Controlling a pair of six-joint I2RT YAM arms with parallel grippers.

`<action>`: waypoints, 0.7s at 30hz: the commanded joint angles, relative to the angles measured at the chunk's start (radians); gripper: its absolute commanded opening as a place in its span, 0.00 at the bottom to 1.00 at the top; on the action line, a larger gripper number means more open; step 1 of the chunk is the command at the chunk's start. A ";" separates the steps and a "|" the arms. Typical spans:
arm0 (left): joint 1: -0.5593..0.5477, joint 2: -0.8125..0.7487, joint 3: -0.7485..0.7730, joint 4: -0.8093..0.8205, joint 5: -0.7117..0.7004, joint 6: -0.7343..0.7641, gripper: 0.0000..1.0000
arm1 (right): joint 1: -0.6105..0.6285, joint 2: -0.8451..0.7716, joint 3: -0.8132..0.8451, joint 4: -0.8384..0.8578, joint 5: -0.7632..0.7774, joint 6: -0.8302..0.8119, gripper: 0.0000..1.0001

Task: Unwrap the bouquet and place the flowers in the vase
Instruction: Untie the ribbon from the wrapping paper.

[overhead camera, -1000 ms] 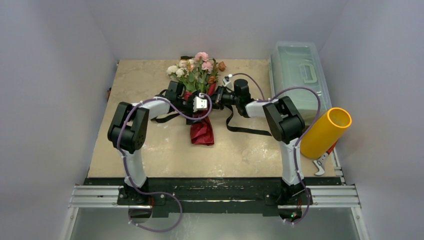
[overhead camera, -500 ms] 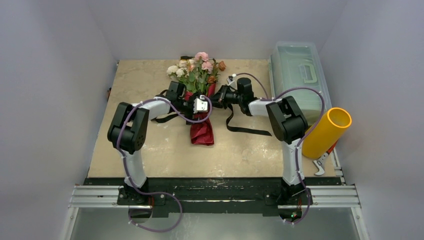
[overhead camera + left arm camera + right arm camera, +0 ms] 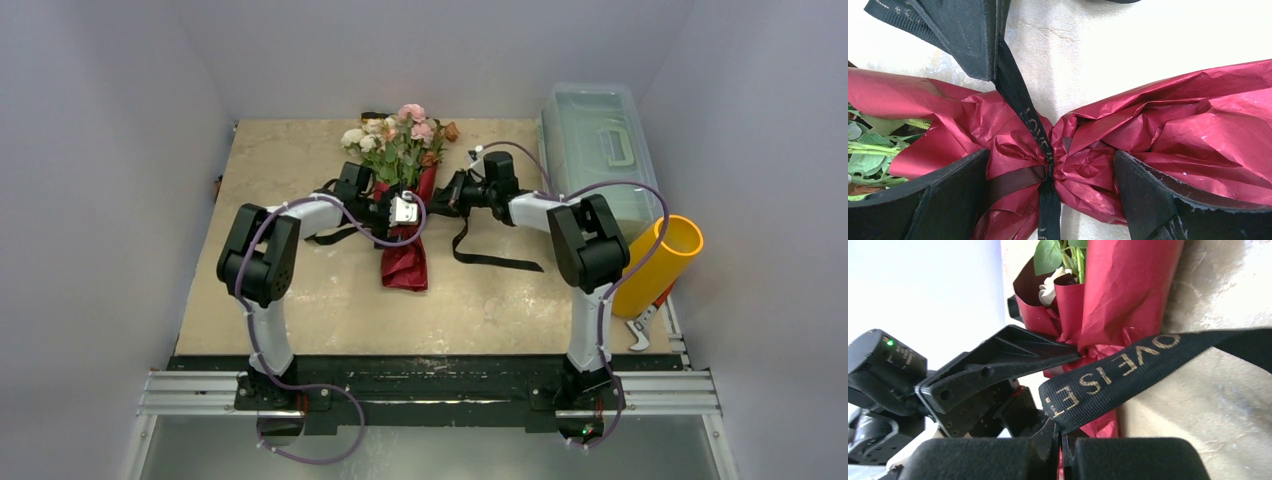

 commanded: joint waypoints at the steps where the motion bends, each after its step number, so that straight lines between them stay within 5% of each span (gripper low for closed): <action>1: 0.017 0.037 -0.071 -0.130 -0.162 0.007 0.96 | -0.015 -0.046 0.092 -0.089 0.028 -0.189 0.00; 4: 0.006 -0.037 -0.047 -0.069 -0.114 -0.100 1.00 | -0.001 -0.010 0.130 -0.110 0.051 -0.227 0.04; 10: -0.034 -0.178 0.001 -0.008 -0.068 -0.259 1.00 | 0.000 -0.001 0.174 -0.166 0.019 -0.263 0.54; 14: -0.012 -0.275 -0.033 0.030 -0.065 -0.373 1.00 | 0.000 -0.045 0.147 -0.253 -0.024 -0.324 0.78; 21: 0.140 -0.365 -0.125 -0.026 -0.033 -0.356 0.94 | 0.030 -0.111 0.016 -0.277 -0.031 -0.333 0.92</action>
